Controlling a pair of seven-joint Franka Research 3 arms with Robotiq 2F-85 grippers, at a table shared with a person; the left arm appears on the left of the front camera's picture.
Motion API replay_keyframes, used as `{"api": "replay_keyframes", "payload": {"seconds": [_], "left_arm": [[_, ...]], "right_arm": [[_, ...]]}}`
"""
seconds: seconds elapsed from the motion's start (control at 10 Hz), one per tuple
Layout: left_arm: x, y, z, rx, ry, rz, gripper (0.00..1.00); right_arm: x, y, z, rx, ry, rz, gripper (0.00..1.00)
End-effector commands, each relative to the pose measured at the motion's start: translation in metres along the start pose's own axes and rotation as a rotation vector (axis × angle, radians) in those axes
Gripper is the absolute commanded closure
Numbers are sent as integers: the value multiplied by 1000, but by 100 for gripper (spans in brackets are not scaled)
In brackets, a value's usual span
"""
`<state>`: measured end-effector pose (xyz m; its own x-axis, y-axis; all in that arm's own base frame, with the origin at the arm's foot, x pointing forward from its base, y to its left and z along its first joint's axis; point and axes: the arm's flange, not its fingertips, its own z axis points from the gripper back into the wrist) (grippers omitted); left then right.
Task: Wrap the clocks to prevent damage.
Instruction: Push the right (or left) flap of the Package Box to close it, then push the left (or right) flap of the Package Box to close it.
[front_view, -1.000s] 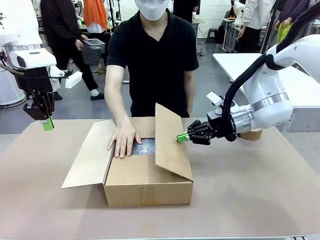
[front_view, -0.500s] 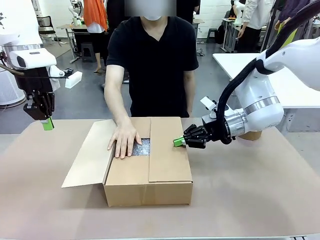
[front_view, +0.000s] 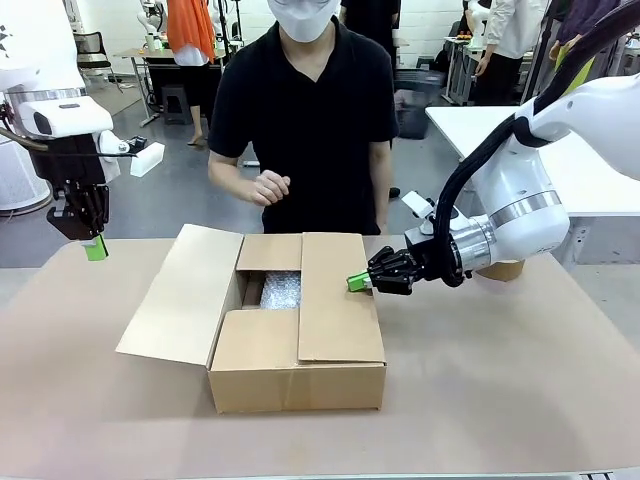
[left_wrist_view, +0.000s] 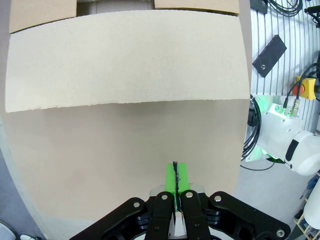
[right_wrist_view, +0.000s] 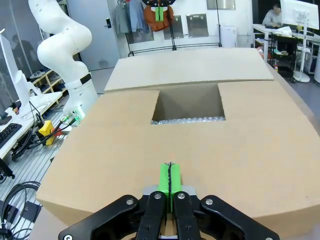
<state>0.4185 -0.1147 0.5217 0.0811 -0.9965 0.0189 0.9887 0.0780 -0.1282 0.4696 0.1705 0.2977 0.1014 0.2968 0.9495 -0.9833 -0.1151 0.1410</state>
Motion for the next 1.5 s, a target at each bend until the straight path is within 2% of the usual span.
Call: {"api": "replay_keyframes", "payload": {"seconds": [0.0,1.0,1.1,1.2,1.3,1.4], "left_arm": [[-1,-1,1,6,-2,8,100],[0,0,0,0,0,0,100],[-24,7,-8,-65,-173,-121,100],[-46,42,-8,-137,-415,-209,100],[-67,51,-15,-121,-559,-213,100],[-93,29,-36,-87,-718,-192,100]], "right_arm": [[-3,0,-2,-2,7,-4,99],[-3,0,-2,-2,7,-4,99],[-3,0,-2,-2,7,-4,99],[-3,0,-2,-2,7,-4,99],[-3,0,-2,-2,7,-4,99],[-3,0,-2,-2,7,-4,99]]}}
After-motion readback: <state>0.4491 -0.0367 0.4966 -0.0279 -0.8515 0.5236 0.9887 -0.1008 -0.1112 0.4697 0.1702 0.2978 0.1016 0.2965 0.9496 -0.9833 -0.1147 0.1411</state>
